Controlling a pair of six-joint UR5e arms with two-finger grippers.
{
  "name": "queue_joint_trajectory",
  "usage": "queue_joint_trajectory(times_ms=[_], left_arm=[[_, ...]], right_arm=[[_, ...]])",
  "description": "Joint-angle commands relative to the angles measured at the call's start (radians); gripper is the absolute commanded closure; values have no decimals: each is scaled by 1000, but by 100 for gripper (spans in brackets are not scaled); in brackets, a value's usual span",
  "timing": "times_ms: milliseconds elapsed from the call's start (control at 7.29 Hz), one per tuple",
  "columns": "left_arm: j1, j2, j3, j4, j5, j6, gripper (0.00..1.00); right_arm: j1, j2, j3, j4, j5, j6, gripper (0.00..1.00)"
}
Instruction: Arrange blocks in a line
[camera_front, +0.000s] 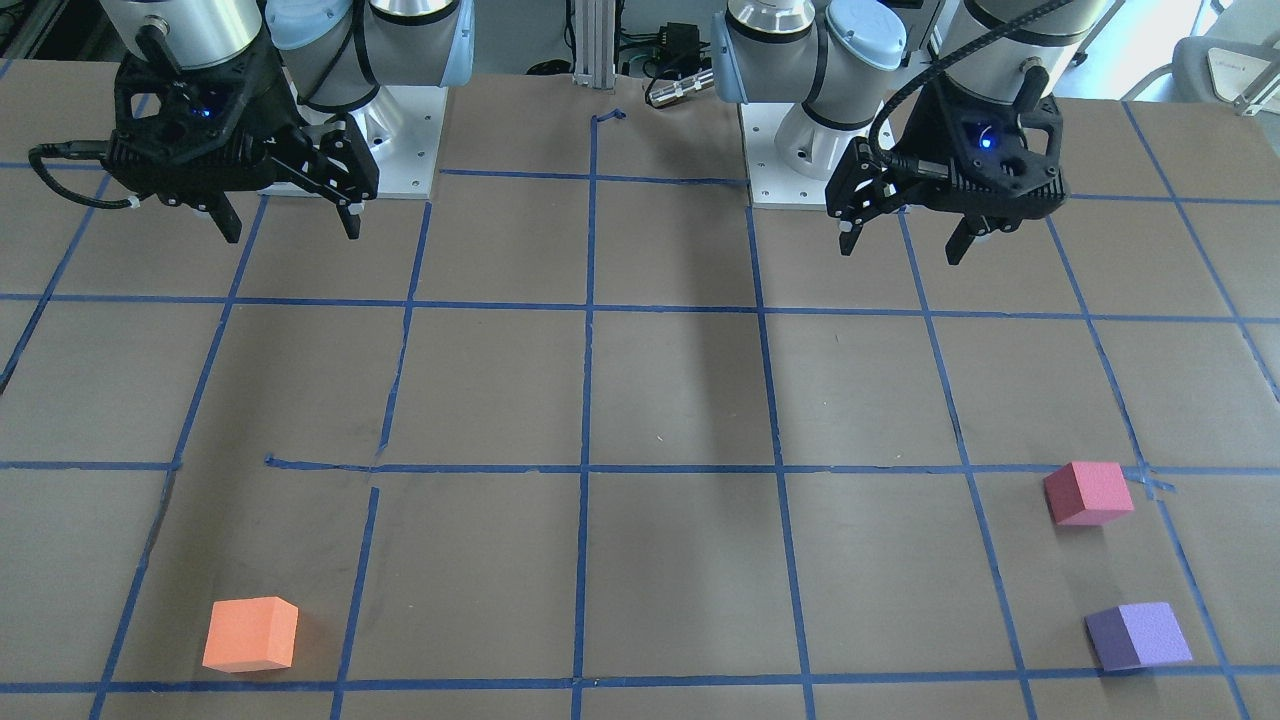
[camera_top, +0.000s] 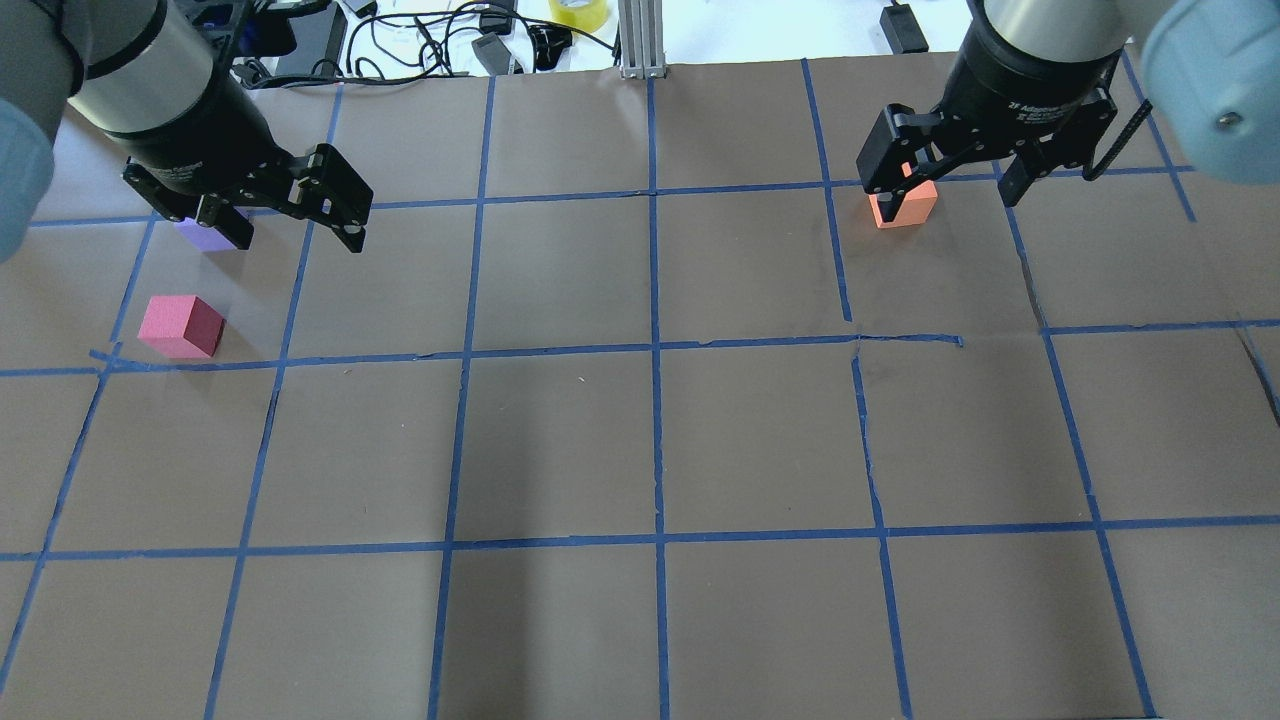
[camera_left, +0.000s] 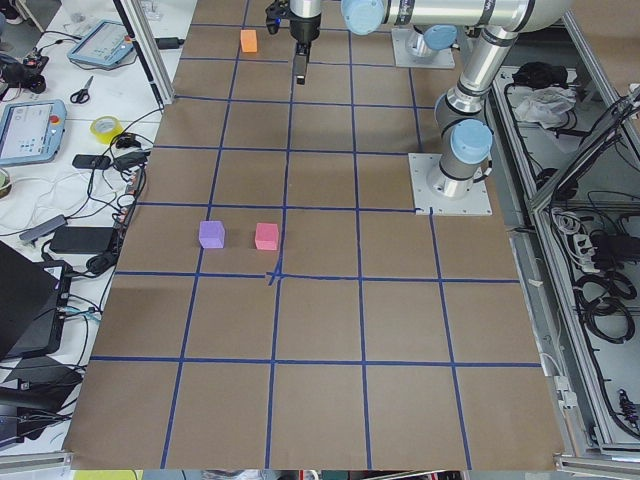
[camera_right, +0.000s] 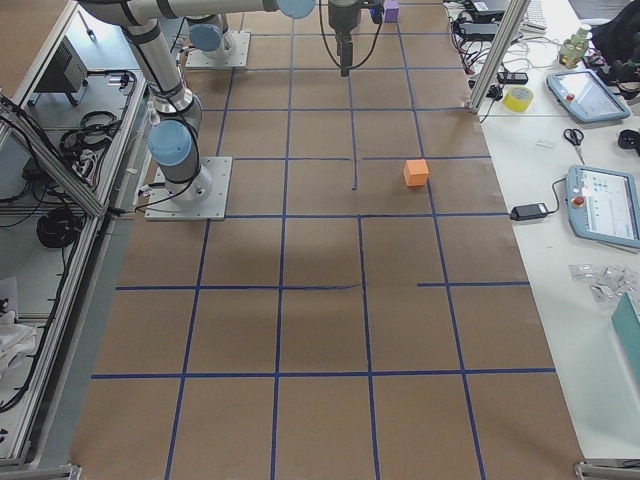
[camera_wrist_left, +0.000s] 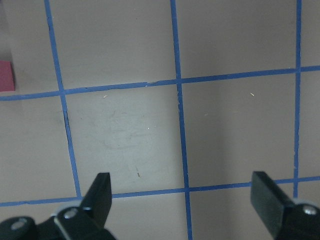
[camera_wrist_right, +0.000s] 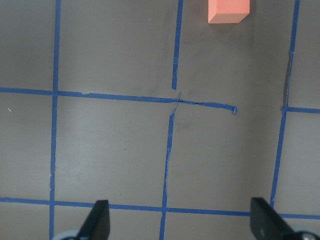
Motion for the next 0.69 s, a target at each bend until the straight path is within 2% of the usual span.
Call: queue_joint_trajectory(times_ms=[0,274,549], left_arm=[[-5,-1,0,-4,2,1,0],[4,-5,0,0,1,3,0],[3,-11,0,3,-2,4,0]], right_arm=[[-57,38,3,4,4,-1,0],[-73,46,3,-3,-3,-13,0],[-114,105,3,-122,11,-14,0]])
